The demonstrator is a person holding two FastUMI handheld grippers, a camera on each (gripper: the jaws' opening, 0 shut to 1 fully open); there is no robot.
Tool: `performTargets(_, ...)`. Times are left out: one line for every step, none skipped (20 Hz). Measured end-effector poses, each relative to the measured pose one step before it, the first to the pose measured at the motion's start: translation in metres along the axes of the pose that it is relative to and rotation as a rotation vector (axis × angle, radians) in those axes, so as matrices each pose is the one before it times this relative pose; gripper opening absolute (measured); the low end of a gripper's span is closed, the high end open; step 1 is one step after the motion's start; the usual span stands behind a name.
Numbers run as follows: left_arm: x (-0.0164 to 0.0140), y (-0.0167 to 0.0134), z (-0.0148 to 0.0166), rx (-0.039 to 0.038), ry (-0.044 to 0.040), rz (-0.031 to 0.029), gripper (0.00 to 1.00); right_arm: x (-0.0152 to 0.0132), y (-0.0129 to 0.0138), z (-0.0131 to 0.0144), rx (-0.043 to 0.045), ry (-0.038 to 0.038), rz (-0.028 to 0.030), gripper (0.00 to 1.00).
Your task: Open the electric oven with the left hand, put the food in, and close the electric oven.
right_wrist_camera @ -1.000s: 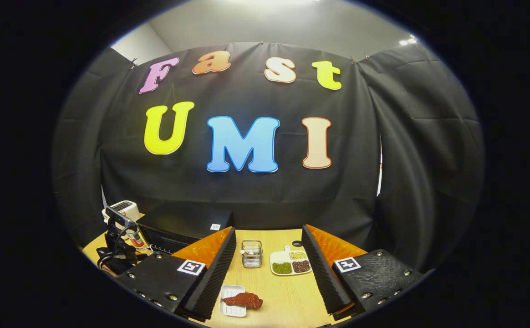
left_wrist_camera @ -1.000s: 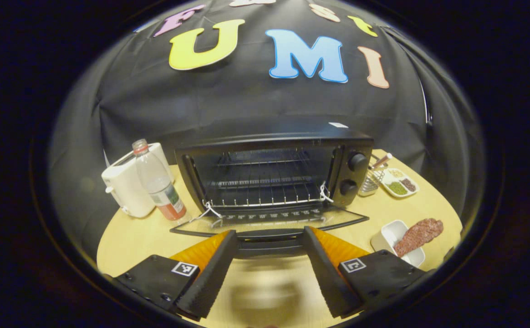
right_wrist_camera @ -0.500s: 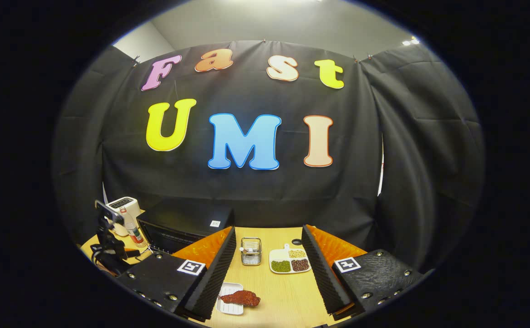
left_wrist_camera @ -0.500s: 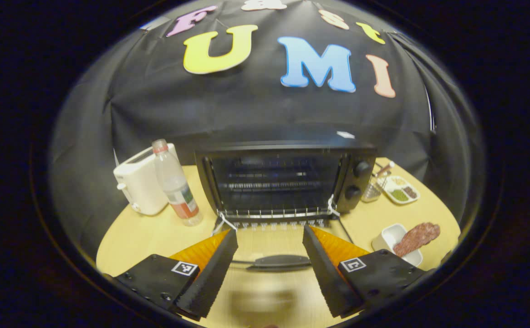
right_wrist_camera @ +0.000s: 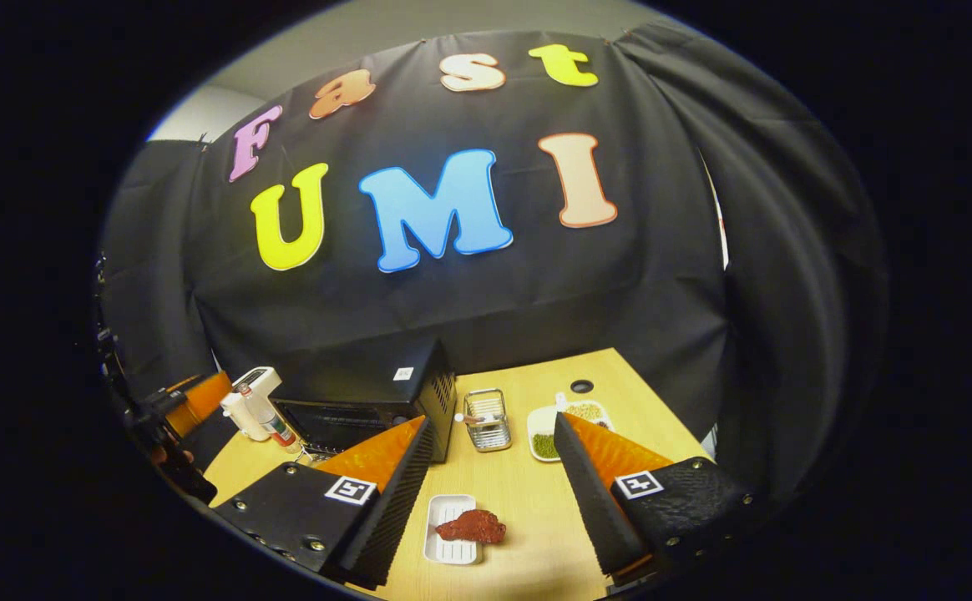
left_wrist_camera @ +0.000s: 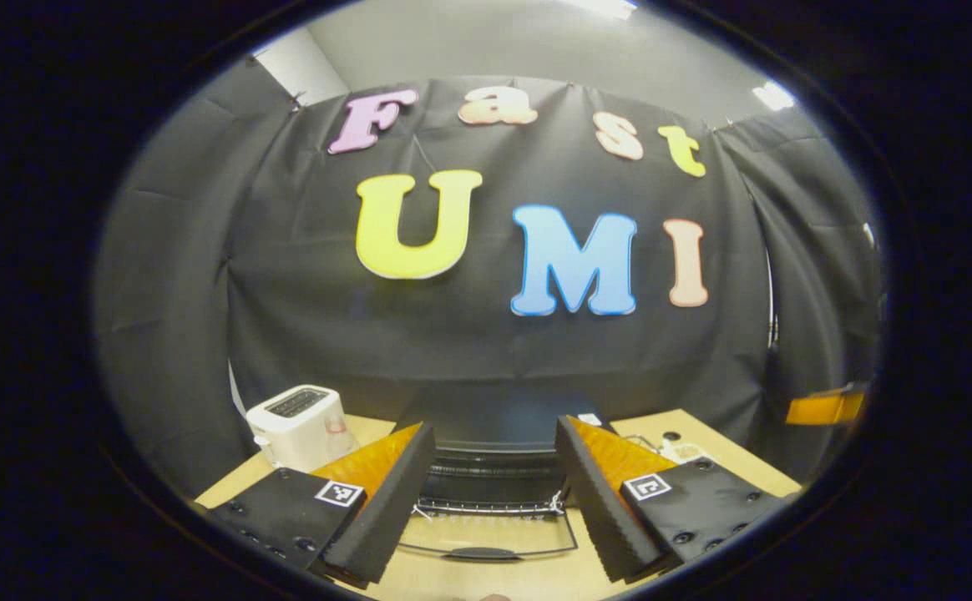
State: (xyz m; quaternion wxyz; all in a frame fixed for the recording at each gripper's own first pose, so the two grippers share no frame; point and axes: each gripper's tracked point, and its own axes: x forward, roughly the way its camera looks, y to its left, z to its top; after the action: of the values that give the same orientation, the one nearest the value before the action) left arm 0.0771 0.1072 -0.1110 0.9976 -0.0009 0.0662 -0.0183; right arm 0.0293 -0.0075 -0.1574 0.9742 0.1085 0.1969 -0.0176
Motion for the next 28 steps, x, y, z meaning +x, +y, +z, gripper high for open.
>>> performTargets(-0.00584, -0.00138, 0.00993, -0.01087, -0.01885, 0.00597, 0.97, 0.00743, -0.00581, -0.01365, 0.02539, 0.03785, 0.01413, 0.90)
performTargets(-0.00618, 0.00047, 0.01125, -0.00573, -0.01612, 0.00840, 0.94, 0.00709, -0.00809, -0.01525, 0.01734, 0.04309, 0.00346, 0.90)
performTargets(-0.00576, 0.00177, 0.00957, 0.00129, -0.01636, 0.01334, 0.92, 0.00799, -0.00938, -0.01338, 0.01812, 0.04119, -0.00041, 0.90)
performTargets(-0.00368, 0.00145, 0.00812, 0.00472, -0.01256, 0.01088, 1.00, 0.00656, -0.00656, -0.01350, 0.01774, 0.03201, 0.00578, 0.90)
performTargets(-0.00234, 0.00000, 0.00258, 0.00105, -0.00683, 0.01024, 1.00, 0.00573, -0.00363, -0.01244, 0.01678, 0.03417, 0.01700, 0.90)
performTargets(-0.00247, 0.00041, 0.00172, -0.00786, 0.00117, 0.00819, 1.00, 0.00493, 0.00007, -0.01372, 0.01920, 0.03555, 0.02463, 0.90)
performTargets(-0.00239, 0.00080, -0.00209, -0.01174, 0.00776, 0.01209, 0.98, 0.00431, 0.00077, -0.01227, 0.02216, 0.03625, 0.03492, 0.90)
performTargets(-0.00173, 0.00254, -0.00155, -0.00923, 0.00825, 0.01749, 0.96, 0.00374, 0.00136, -0.01290, 0.02675, 0.03955, 0.03278, 0.90)
performTargets(-0.00242, 0.00360, -0.00066, -0.00554, 0.00432, 0.02005, 0.94, 0.00529, -0.00320, -0.01274, 0.02540, 0.04021, 0.02069, 0.90)
performTargets(-0.00310, 0.00293, 0.00023, -0.00119, 0.00282, 0.01792, 0.92, 0.00810, -0.00410, -0.01069, 0.01744, 0.03719, 0.01395, 0.90)
performTargets(-0.00312, 0.00143, -0.00068, 0.00336, 0.00272, 0.01545, 0.97, 0.00913, -0.00108, -0.00970, 0.01731, 0.03687, 0.01588, 0.90)
performTargets(-0.00358, 0.00260, 0.00083, 0.00843, 0.00335, 0.01670, 0.98, 0.00720, 0.00031, -0.00753, 0.01850, 0.03392, 0.02506, 0.90)
performTargets(-0.00315, 0.00237, -0.00248, 0.01270, 0.00811, 0.01662, 0.99, 0.00730, -0.00067, -0.01192, 0.01979, 0.03713, 0.02621, 0.90)
performTargets(-0.00353, 0.00357, -0.00154, 0.01506, 0.01276, 0.02184, 1.00, 0.00545, -0.00164, -0.00934, 0.01893, 0.03541, 0.02163, 0.90)
performTargets(-0.00382, 0.00214, -0.00206, 0.01166, 0.01009, 0.01575, 1.00, 0.00523, -0.00264, -0.00438, 0.01666, 0.02499, 0.01519, 0.90)
performTargets(-0.00320, -0.00066, 0.00175, 0.00812, -0.00266, 0.00691, 1.00, 0.00648, -0.00131, -0.00166, 0.01814, 0.01422, 0.01763, 0.91)
performTargets(-0.00290, -0.00010, 0.00243, 0.00579, -0.00384, 0.00496, 1.00, 0.00578, -0.00178, 0.00051, 0.01834, 0.01150, 0.01037, 0.90)
performTargets(-0.00215, -0.00040, 0.00224, 0.00197, -0.00113, 0.00182, 1.00, 0.00461, -0.00145, -0.00052, 0.01620, 0.00836, 0.00683, 0.90)
performTargets(-0.00069, -0.00217, 0.00206, -0.00074, -0.00402, -0.00611, 1.00, 0.00383, 0.00037, -0.00055, 0.01004, 0.01148, 0.00602, 0.87)
performTargets(-0.00013, -0.00149, 0.00258, 0.00352, -0.00386, -0.01015, 1.00, 0.00207, 0.00123, 0.00069, 0.00460, 0.00042, 0.00446, 0.87)
performTargets(0.00301, 0.00018, -0.00118, 0.00833, -0.00322, -0.00565, 1.00, 0.00475, -0.00135, 0.00156, 0.00970, -0.00755, -0.00209, 0.76)
performTargets(0.00389, 0.00130, -0.00005, 0.00443, -0.00212, -0.00482, 1.00, -0.00271, -0.00015, 0.00472, 0.02106, 0.00228, -0.01618, 0.52)
performTargets(0.00327, -0.00052, -0.00094, -0.00479, 0.00176, -0.01319, 1.00, 0.00183, 0.00341, -0.00390, 0.03378, 0.00824, 0.00740, 0.28)
performTargets(0.00221, -0.00023, 0.00053, -0.00769, -0.00180, -0.01614, 1.00, 0.00341, 0.00493, -0.00166, 0.01342, 0.01720, 0.01600, 0.24)
performTargets(0.00472, 0.00206, 0.00029, -0.00408, -0.00437, -0.01515, 1.00, 0.00025, 0.00494, 0.00062, -0.00218, -0.00521, 0.01569, 0.23)
performTargets(0.00470, 0.00220, -0.00070, -0.00253, 0.00608, -0.01301, 0.91, 0.00310, 0.00061, -0.00238, 0.00889, 0.00430, -0.00922, 0.18)
performTargets(0.00240, 0.00291, -0.00050, -0.00368, 0.00569, -0.01323, 1.00, -0.00064, 0.00234, 0.00132, 0.01333, -0.00331, -0.00383, 0.13)
performTargets(0.00240, 0.00217, 0.00343, -0.00208, -0.00941, -0.01602, 1.00, 0.00039, 0.00169, 0.00106, 0.00749, -0.01048, -0.00343, 0.12)
